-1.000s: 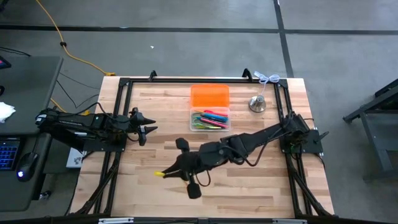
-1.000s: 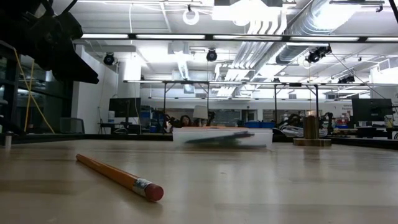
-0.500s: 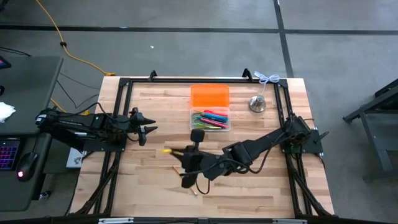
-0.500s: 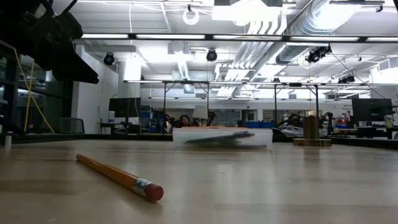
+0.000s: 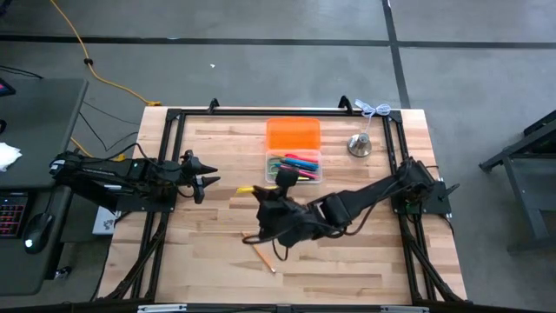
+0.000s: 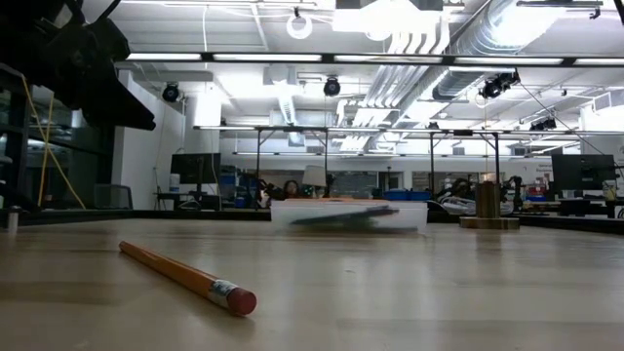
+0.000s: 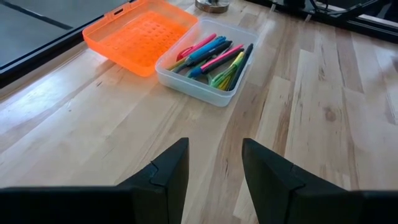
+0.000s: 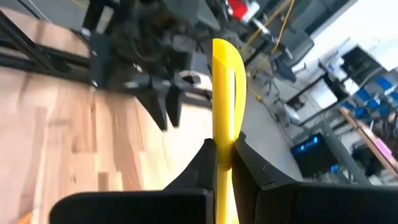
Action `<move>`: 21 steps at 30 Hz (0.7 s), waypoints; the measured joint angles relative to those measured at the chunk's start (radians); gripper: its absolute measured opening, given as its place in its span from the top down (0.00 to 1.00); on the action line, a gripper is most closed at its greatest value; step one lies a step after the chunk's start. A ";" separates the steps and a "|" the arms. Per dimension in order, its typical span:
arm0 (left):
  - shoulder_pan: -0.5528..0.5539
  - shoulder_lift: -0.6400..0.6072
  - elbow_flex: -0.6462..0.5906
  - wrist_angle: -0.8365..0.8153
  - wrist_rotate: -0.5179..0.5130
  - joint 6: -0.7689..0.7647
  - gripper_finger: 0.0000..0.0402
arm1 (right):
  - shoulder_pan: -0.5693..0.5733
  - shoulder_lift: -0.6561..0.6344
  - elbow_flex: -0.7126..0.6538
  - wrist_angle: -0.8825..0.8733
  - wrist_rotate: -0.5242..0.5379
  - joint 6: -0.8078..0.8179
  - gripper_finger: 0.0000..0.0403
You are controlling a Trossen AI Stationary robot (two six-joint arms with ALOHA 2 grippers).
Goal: Pick & place school supplies into a supply box
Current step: Put the yellow highlighter into the supply box
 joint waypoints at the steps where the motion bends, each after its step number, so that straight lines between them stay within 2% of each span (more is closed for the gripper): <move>1: 0.000 0.000 0.000 0.001 0.000 0.000 0.55 | -0.007 -0.004 0.000 -0.028 -0.004 0.023 0.98; 8: 0.000 0.000 0.000 0.002 0.000 0.000 0.55 | -0.050 -0.020 0.000 -0.196 -0.036 0.103 0.97; 21: 0.000 0.000 0.000 0.002 -0.005 0.000 0.55 | -0.199 -0.023 0.000 -0.510 -0.267 0.182 0.97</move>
